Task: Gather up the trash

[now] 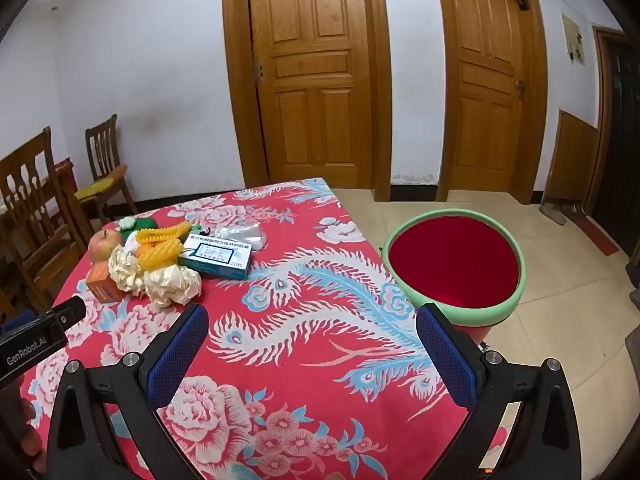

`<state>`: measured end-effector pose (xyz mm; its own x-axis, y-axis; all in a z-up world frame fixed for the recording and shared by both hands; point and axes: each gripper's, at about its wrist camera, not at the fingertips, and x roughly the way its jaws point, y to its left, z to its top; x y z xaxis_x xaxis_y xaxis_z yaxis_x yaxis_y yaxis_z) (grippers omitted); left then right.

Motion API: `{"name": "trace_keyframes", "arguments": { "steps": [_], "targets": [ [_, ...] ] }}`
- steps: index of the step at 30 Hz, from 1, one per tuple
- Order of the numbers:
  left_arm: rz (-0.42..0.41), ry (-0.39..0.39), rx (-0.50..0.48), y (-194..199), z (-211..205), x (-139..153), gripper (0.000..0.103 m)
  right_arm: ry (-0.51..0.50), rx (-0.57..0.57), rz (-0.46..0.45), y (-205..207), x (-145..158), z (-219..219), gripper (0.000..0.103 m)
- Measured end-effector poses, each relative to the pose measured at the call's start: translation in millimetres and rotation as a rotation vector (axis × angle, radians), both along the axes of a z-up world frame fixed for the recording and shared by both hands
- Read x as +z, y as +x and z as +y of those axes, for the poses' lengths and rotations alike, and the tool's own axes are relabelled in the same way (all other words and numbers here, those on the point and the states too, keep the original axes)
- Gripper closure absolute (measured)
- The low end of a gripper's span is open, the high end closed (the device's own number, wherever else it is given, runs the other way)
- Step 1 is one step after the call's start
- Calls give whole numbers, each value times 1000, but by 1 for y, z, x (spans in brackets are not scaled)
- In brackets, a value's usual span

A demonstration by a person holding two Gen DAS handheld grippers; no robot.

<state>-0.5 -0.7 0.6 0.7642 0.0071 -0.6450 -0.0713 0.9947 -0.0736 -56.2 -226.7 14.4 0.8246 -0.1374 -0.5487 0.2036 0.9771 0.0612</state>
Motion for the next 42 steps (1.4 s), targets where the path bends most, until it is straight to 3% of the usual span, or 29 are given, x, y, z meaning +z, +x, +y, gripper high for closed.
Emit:
{"name": "trace_keyframes", "arguments": {
  "steps": [42],
  "targets": [
    [9, -15, -1, 2, 1, 0, 7, 5, -7, 5, 2, -2, -1, 0]
  ]
}}
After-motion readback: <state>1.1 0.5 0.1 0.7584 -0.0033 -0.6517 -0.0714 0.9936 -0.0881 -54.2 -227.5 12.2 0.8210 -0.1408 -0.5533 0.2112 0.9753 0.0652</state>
